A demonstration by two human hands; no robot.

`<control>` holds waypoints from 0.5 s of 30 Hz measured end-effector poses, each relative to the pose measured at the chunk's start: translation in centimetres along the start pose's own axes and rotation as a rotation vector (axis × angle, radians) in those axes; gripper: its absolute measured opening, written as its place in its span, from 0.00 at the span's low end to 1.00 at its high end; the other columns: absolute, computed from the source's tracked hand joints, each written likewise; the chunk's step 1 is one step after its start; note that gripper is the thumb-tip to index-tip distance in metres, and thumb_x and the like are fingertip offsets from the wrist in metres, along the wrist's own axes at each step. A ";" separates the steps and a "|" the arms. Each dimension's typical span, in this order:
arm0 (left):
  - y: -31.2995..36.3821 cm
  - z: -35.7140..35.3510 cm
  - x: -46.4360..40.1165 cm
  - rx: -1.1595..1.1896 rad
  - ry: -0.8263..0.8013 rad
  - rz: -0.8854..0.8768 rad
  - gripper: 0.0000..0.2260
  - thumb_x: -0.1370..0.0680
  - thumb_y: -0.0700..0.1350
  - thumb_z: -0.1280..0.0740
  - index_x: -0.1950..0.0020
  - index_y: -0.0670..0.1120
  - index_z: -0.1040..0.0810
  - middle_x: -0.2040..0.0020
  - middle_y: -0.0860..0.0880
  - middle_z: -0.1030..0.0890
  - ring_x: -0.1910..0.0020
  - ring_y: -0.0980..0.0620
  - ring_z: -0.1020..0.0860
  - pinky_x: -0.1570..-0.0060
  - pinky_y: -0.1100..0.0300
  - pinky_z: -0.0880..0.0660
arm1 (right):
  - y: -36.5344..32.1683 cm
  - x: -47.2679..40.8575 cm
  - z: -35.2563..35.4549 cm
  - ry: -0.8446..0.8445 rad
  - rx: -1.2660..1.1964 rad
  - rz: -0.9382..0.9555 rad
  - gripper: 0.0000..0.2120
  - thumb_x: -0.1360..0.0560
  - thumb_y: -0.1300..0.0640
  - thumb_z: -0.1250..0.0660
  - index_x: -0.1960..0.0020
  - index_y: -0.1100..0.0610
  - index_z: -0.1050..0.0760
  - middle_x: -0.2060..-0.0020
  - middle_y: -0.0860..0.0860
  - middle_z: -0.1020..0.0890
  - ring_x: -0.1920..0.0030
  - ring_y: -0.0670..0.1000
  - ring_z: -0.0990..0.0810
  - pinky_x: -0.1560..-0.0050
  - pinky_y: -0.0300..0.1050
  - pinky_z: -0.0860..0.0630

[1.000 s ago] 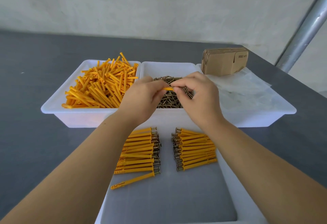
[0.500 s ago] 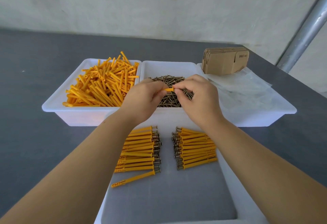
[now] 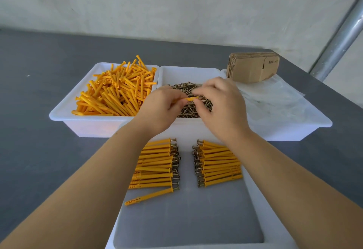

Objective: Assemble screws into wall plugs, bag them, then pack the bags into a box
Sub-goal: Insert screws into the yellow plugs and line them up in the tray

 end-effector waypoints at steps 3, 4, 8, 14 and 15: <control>-0.6 -0.2 0.1 0.012 -0.019 0.052 0.10 0.18 0.42 0.37 0.50 0.41 0.17 0.62 0.44 0.21 0.63 0.51 0.28 0.63 0.56 0.32 | 0.3 0.1 -1.1 -0.133 -0.055 -0.015 0.08 0.24 0.60 0.30 0.46 0.58 0.16 0.53 0.53 0.20 0.53 0.52 0.22 0.53 0.48 0.25; -1.0 0.0 0.2 0.054 -0.003 0.093 0.11 0.18 0.43 0.37 0.51 0.41 0.16 0.63 0.44 0.21 0.65 0.51 0.27 0.65 0.56 0.32 | 0.4 0.2 -1.4 -0.162 -0.088 -0.028 0.08 0.23 0.61 0.30 0.46 0.58 0.16 0.53 0.53 0.20 0.55 0.51 0.23 0.53 0.49 0.24; -3.9 3.8 1.1 0.200 0.405 0.334 0.10 0.19 0.47 0.37 0.52 0.48 0.16 0.60 0.50 0.18 0.58 0.51 0.21 0.58 0.57 0.26 | -0.3 0.3 -1.9 -0.254 -0.145 0.013 0.06 0.25 0.62 0.29 0.50 0.58 0.16 0.57 0.51 0.21 0.60 0.47 0.26 0.55 0.48 0.24; -7.7 5.7 2.8 0.229 0.622 0.570 0.10 0.21 0.45 0.39 0.53 0.47 0.17 0.65 0.54 0.21 0.64 0.51 0.23 0.57 0.49 0.22 | -3.3 2.7 -4.9 -0.630 -0.123 0.196 0.04 0.27 0.60 0.28 0.53 0.55 0.16 0.60 0.45 0.23 0.63 0.39 0.28 0.56 0.38 0.27; -7.9 5.6 2.8 0.215 0.610 0.572 0.10 0.21 0.45 0.38 0.53 0.46 0.17 0.65 0.54 0.21 0.65 0.52 0.24 0.58 0.49 0.22 | -3.8 3.1 -5.4 -0.661 -0.099 0.220 0.04 0.27 0.59 0.28 0.53 0.55 0.16 0.60 0.45 0.23 0.62 0.40 0.28 0.55 0.39 0.27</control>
Point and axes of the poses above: each hand's wrist, its own x-axis away from the middle knuckle, its own z-axis out of the back of the hand, y = z × x, the point moved 7 cm from there along -x, towards the middle knuckle
